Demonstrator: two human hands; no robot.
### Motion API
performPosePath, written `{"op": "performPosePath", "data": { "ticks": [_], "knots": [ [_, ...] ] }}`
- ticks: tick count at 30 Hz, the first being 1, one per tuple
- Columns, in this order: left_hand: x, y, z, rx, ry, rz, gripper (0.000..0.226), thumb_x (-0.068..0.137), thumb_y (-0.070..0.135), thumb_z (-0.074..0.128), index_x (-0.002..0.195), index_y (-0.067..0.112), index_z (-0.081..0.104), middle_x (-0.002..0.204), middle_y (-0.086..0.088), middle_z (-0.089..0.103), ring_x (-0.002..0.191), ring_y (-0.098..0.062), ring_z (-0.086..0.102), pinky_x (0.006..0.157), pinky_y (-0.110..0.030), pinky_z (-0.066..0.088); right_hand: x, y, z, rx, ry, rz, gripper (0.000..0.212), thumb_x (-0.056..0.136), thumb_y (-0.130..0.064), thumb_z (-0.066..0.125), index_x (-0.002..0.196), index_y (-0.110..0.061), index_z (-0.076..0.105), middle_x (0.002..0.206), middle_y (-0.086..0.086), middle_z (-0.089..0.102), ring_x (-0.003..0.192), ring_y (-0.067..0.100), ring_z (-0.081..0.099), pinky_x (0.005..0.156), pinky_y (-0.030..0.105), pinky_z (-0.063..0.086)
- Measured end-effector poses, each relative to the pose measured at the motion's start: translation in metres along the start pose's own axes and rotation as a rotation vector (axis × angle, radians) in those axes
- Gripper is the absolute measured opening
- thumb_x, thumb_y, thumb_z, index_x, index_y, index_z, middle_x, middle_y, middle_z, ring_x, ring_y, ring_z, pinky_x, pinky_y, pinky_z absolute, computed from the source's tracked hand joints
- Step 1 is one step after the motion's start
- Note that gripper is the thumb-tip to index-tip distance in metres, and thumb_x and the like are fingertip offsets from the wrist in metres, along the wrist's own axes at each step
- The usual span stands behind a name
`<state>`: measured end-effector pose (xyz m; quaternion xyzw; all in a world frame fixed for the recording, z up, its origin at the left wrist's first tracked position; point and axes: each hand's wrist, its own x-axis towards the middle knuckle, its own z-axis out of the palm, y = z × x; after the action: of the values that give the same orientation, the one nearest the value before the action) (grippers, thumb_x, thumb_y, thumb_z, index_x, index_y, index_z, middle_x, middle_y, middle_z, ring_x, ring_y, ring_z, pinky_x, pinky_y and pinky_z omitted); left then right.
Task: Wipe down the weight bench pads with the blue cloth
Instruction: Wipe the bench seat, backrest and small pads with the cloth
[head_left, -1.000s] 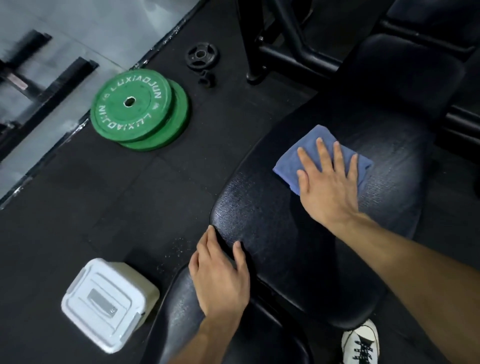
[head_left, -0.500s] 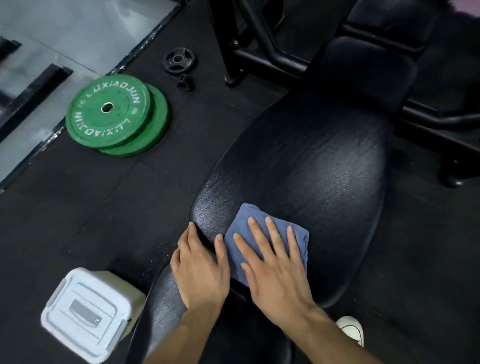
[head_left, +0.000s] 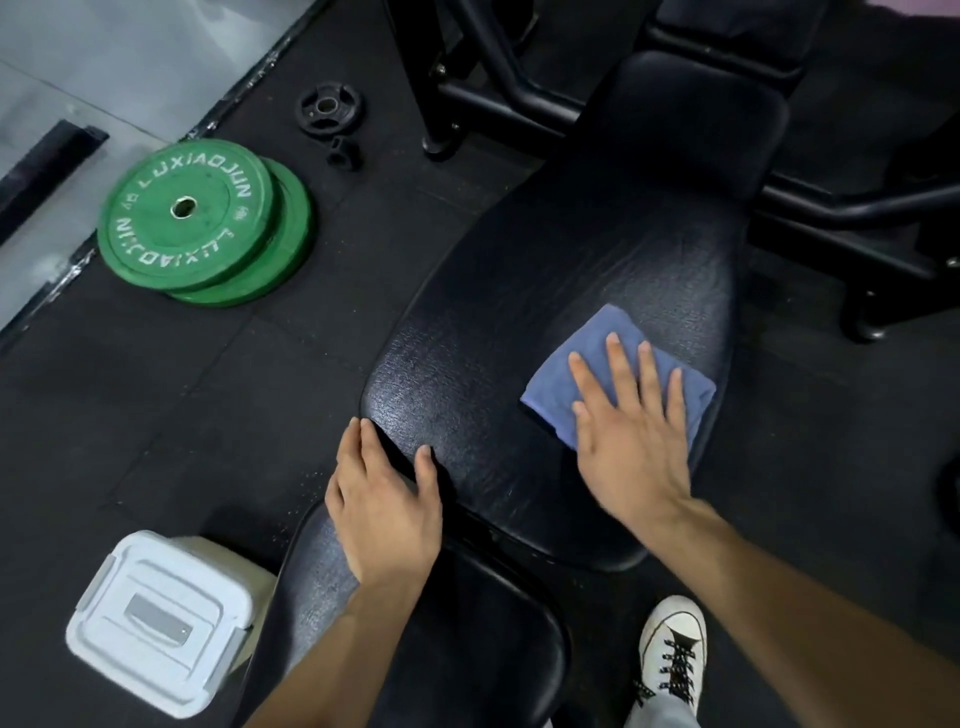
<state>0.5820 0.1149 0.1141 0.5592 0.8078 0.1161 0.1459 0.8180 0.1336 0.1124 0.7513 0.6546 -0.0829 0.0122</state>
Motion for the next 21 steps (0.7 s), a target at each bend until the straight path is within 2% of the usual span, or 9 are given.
{"op": "performPosePath", "data": {
  "ticks": [4, 8, 11, 14, 16, 19, 21],
  "knots": [
    [-0.001, 0.000, 0.001, 0.006, 0.003, 0.019, 0.069, 0.101, 0.044, 0.055, 0.154, 0.002, 0.038, 0.163, -0.014, 0.036, 0.150, -0.029, 0.035, 0.125, -0.050, 0.023, -0.057, -0.009, 0.005, 0.006, -0.025, -0.083, 0.057, 0.106, -0.042, 0.028, 0.162, -0.031, 0.029, 0.174, 0.006, 0.011, 0.160, 0.034, 0.006, 0.126, 0.061, 0.014],
    [-0.002, 0.000, 0.004, -0.009, 0.019, 0.035, 0.068, 0.100, 0.038, 0.059, 0.152, -0.001, 0.038, 0.165, -0.017, 0.032, 0.153, -0.027, 0.028, 0.129, -0.048, 0.013, -0.110, -0.004, 0.012, 0.021, -0.026, -0.165, 0.058, 0.105, -0.044, 0.035, 0.162, -0.034, 0.029, 0.174, 0.003, 0.014, 0.160, 0.032, 0.007, 0.124, 0.064, 0.020],
    [-0.009, 0.010, 0.009, -0.047, 0.019, 0.085, 0.068, 0.098, 0.031, 0.062, 0.151, -0.003, 0.038, 0.165, -0.020, 0.030, 0.154, -0.031, 0.026, 0.129, -0.051, 0.013, -0.100, 0.015, 0.012, -0.022, -0.035, -0.176, 0.055, 0.107, -0.045, 0.035, 0.161, -0.035, 0.031, 0.174, 0.002, 0.014, 0.160, 0.032, 0.010, 0.122, 0.065, 0.021],
    [-0.013, 0.016, 0.014, 0.014, 0.047, 0.134, 0.064, 0.101, 0.035, 0.051, 0.151, -0.003, 0.038, 0.164, -0.022, 0.032, 0.155, -0.032, 0.024, 0.128, -0.053, 0.017, -0.060, 0.031, 0.007, -0.051, -0.015, -0.084, 0.054, 0.107, -0.043, 0.031, 0.160, -0.035, 0.033, 0.173, 0.002, 0.016, 0.159, 0.034, 0.012, 0.123, 0.065, 0.017],
    [-0.014, 0.014, 0.013, 0.014, 0.044, 0.239, 0.062, 0.101, 0.035, 0.044, 0.154, 0.002, 0.038, 0.166, -0.016, 0.030, 0.157, -0.026, 0.022, 0.128, -0.051, 0.014, -0.030, 0.039, 0.003, -0.052, -0.002, -0.024, 0.054, 0.107, -0.043, 0.027, 0.160, -0.035, 0.032, 0.173, 0.003, 0.016, 0.159, 0.034, 0.013, 0.124, 0.065, 0.013],
    [-0.021, 0.014, 0.013, -0.046, -0.047, 0.597, 0.054, 0.102, 0.027, 0.051, 0.153, 0.010, 0.045, 0.166, -0.007, 0.034, 0.156, -0.023, 0.025, 0.127, -0.050, 0.021, 0.014, 0.053, -0.002, 0.006, -0.007, 0.082, 0.054, 0.109, -0.045, 0.017, 0.162, -0.038, 0.023, 0.175, 0.001, 0.006, 0.160, 0.031, 0.003, 0.126, 0.064, 0.005],
    [-0.021, 0.013, 0.016, -0.030, -0.099, 0.677, 0.049, 0.104, 0.027, 0.051, 0.150, 0.013, 0.050, 0.165, -0.001, 0.036, 0.156, -0.018, 0.024, 0.127, -0.046, 0.024, 0.035, 0.057, -0.004, 0.046, -0.021, 0.155, 0.055, 0.108, -0.046, 0.016, 0.163, -0.040, 0.017, 0.175, -0.001, -0.001, 0.161, 0.030, -0.002, 0.126, 0.063, 0.001]
  ]
}}
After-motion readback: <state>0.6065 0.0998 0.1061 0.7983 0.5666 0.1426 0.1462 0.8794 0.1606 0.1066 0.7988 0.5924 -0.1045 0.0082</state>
